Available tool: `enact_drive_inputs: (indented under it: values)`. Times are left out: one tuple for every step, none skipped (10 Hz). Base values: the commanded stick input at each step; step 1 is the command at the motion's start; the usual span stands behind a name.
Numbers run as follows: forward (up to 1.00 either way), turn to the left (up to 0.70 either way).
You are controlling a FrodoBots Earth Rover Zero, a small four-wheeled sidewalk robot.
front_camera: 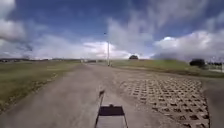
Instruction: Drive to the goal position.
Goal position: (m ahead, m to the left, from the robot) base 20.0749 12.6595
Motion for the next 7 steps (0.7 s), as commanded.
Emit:
enact_drive_inputs:
  values:
    - [0.00,0.00]
    - [0.00,0.00]
    - [0.00,0.00]
    - [0.00,0.00]
    - [0.00,0.01]
    - [0.00,0.03]
    - [0.00,0.06]
